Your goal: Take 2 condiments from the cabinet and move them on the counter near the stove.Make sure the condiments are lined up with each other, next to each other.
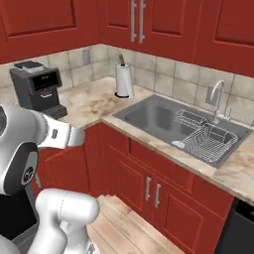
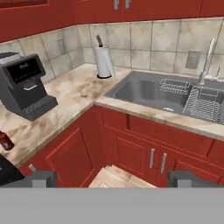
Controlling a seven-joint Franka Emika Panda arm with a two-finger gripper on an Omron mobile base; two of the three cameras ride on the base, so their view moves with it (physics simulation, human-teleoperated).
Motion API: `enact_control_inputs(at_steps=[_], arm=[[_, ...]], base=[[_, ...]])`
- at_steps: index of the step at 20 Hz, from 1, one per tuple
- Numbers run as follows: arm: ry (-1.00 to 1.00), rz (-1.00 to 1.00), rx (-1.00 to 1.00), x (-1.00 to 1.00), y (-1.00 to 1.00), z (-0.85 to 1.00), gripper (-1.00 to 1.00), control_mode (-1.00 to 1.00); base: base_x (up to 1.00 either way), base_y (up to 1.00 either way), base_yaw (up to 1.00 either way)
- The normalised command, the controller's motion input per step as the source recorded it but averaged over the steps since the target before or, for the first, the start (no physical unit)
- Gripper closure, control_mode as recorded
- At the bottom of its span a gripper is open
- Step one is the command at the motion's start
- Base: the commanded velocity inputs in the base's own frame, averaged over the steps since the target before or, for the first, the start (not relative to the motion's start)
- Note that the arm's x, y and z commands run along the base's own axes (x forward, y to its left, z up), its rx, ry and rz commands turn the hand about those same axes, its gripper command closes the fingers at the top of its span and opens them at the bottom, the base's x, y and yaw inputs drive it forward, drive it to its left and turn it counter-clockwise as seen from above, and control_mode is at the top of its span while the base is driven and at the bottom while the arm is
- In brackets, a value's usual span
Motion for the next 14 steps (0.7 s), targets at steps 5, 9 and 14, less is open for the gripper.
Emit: enact_control_inputs(at_steps=[5, 9, 14], arm=[[0.00, 0.00, 0.00, 0.00, 0.00, 0.00, -1.00, 1.00], [0.00, 0.00, 0.00, 0.00, 0.00, 0.00, -1.00, 1.00], [0.00, 0.00, 0.00, 0.00, 0.00, 0.00, -1.00, 1.00]], base=[[-0.07, -0.03, -0.97], [-0.02, -0.08, -0.34], [0.04, -0.38, -0.08]])
